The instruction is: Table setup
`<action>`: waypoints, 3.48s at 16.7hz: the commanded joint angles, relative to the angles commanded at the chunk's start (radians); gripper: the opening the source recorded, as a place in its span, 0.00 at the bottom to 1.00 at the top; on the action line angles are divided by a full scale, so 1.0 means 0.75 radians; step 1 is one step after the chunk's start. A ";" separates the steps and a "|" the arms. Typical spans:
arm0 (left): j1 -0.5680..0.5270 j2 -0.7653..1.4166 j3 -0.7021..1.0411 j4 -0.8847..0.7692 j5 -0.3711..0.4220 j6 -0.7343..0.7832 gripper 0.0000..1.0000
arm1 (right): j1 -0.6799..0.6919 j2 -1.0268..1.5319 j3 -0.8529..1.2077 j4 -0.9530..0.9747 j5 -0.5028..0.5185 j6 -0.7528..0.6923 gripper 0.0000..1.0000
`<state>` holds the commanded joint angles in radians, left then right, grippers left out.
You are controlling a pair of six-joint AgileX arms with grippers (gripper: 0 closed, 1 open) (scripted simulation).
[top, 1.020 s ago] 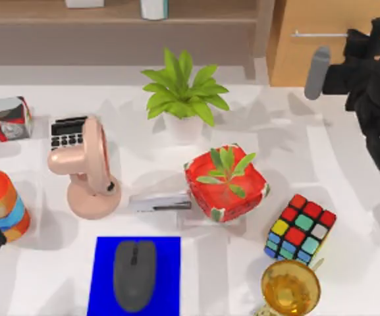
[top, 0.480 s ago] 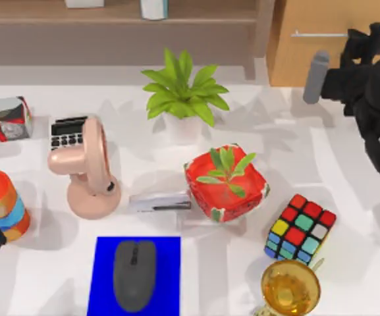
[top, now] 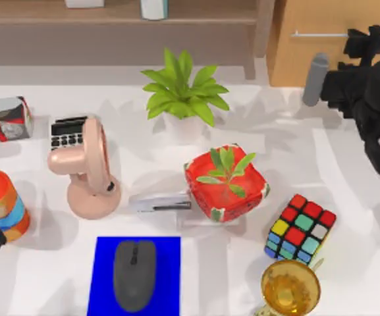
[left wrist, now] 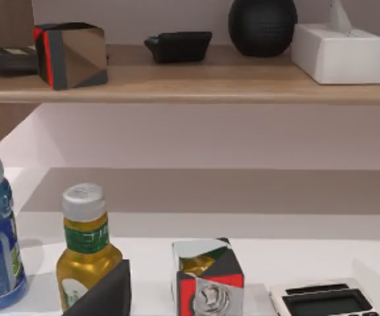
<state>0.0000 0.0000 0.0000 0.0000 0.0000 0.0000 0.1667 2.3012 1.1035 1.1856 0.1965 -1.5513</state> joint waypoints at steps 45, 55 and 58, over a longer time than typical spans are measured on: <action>0.000 0.000 0.000 0.000 0.000 0.000 1.00 | 0.781 0.037 0.604 -0.409 0.658 1.641 1.00; 0.000 0.000 0.000 0.000 0.000 0.000 1.00 | 0.812 0.236 1.204 -0.944 0.820 2.055 1.00; 0.000 0.000 0.000 0.000 0.000 0.000 1.00 | 0.812 0.236 1.204 -0.944 0.820 2.055 1.00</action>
<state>0.0000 0.0000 0.0000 0.0000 0.0000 0.0000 0.7758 2.4785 2.0065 0.4778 0.8115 -0.0102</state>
